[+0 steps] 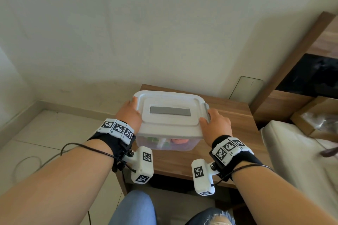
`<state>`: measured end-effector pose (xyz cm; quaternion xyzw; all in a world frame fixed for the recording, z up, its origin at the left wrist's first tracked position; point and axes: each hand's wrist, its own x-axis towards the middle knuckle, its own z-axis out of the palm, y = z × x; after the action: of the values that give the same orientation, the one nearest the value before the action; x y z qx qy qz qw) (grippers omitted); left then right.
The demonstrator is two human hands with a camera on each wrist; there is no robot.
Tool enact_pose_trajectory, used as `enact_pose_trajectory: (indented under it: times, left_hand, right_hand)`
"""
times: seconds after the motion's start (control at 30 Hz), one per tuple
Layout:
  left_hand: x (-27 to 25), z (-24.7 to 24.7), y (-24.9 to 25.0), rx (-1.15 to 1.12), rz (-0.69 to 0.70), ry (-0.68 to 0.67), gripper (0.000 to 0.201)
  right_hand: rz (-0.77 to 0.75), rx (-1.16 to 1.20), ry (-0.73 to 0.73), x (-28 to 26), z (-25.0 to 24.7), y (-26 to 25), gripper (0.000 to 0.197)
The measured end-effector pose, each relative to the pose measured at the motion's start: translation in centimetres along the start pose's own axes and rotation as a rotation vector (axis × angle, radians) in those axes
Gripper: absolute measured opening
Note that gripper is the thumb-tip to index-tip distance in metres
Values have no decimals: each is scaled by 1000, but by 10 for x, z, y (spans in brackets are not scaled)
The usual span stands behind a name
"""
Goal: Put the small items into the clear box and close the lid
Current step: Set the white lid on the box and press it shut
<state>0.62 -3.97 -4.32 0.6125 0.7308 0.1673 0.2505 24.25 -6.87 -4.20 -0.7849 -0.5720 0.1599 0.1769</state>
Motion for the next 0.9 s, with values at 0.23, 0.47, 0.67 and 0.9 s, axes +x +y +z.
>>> enact_pose_trajectory:
  times: [0.23, 0.47, 0.67, 0.9]
  left_hand:
    - [1, 1, -1, 0, 6, -6, 57]
    - [10, 0, 1, 23, 23, -15, 57]
    - [25, 3, 9, 34, 33, -25, 57]
    - [47, 9, 22, 23, 66, -29, 57]
  right_hand:
    - [-83, -65, 16, 4, 3, 1, 34]
    - [-47, -76, 17, 4, 1, -1, 37]
    - [-28, -93, 39, 12, -1, -2, 36]
    - [21, -68, 65, 31, -2, 3, 36]
